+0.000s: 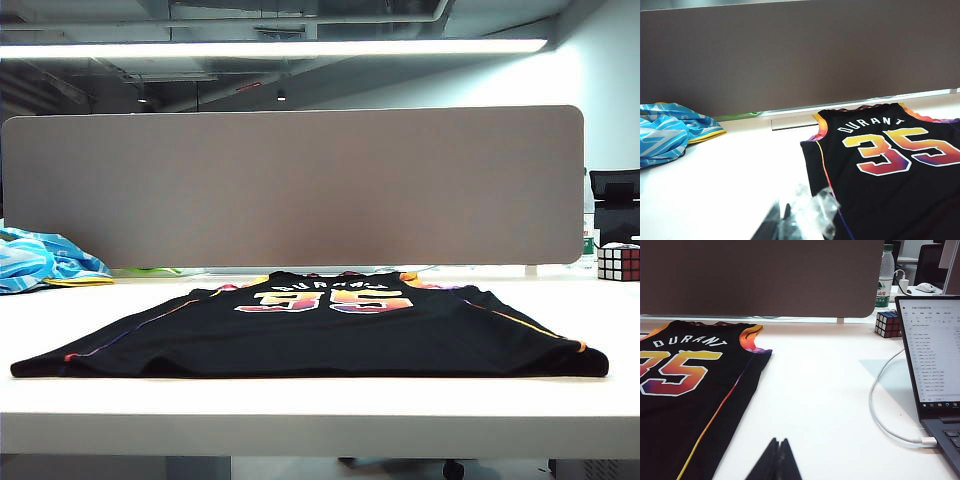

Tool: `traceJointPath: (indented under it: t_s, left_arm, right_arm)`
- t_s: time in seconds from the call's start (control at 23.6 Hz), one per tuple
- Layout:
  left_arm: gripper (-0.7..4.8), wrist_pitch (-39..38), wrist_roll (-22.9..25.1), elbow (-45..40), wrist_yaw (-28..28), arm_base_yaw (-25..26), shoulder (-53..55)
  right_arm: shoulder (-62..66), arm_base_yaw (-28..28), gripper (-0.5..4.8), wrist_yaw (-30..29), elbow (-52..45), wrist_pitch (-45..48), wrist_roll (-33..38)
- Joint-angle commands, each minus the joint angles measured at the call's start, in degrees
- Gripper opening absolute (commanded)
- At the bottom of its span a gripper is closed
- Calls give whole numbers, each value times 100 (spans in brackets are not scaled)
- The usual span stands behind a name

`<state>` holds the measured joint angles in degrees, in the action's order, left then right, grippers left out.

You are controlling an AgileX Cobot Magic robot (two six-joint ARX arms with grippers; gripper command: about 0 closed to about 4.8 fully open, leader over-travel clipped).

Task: Fold the bottom side of the basketball jersey horizontally towards the center, about one-third of the way, and then fold the bottom of the basketball jersey up towards the top, creating a neat rectangle.

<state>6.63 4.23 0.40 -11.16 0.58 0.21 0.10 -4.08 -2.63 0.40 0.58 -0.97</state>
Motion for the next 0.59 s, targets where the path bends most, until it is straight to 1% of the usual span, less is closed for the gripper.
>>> traceJointPath:
  t_s: [0.04,0.3,0.34,0.38,0.42,0.47,0.51,0.55,0.59]
  left_arm:
    - [-6,68,-17,2,-24,-4,7]
    - [-6,68,-22,2,-28,-4,7]
    - [-6,70,-177,2,-59,-4,7]
    - [-6,90,-496,2,-50,-4,7]
    - [-6,125,-1014,2,-37,-4,9]
    - [-6,111,-1991,9,109,-4,17]
    - [-6,61,-2463,17,133,-4,31]
    - [-6,13,-2938,20,131,0,66]
    - [-6,-44,-3128,24,129,0,66]
  right_arm:
    - [-11,4,-5,-4,-35,92,-11]
    - [-11,4,-5,-4,-35,92,-11]
    - [-11,4,-5,-9,-35,94,20]
    - [-11,11,-5,-48,-35,103,236]
    - [-11,11,-5,-140,-35,142,490]
    - [-11,17,-5,-269,-13,225,1239]
    - [-7,39,-5,-295,-7,256,1512]
    - [11,85,-5,-455,17,229,1871]
    - [26,118,-5,-531,55,127,1926]
